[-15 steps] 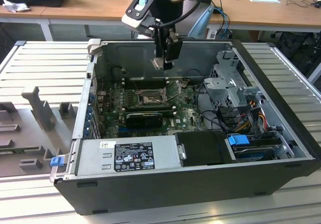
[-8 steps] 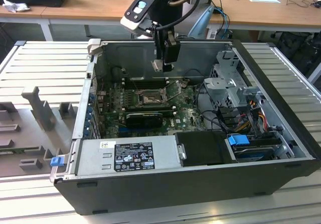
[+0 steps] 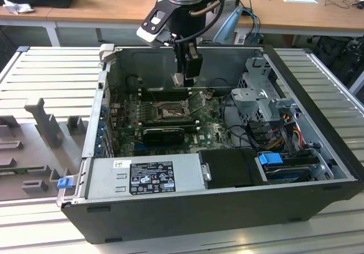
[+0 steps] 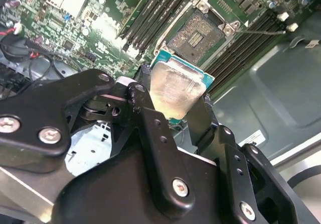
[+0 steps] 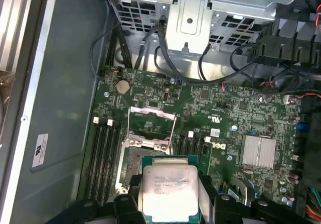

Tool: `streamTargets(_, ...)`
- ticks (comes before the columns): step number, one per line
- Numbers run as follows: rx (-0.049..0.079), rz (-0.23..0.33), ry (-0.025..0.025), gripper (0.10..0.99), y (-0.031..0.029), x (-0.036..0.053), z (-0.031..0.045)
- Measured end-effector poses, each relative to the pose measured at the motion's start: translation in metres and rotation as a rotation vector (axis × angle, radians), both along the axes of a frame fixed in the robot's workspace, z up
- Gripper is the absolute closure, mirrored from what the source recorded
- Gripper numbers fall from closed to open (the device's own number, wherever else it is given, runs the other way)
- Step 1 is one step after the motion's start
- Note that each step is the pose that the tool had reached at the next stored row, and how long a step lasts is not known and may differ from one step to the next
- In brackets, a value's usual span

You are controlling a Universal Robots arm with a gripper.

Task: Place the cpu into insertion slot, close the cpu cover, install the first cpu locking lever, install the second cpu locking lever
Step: 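Place the cpu into insertion slot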

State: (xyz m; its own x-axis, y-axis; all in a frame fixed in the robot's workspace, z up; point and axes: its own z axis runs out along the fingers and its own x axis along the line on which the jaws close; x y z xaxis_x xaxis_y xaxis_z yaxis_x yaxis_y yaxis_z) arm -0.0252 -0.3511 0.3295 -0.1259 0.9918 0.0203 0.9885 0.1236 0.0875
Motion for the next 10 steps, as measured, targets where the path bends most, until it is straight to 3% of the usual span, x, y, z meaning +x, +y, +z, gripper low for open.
streamTargets(4, 0.0, -0.093, 0.0001, 0.557, 0.0, 0.0, -0.0024)
streamTargets(10, 0.0, -0.099, 0.0005, 0.557, 0.0002, 0.0, -0.0149)
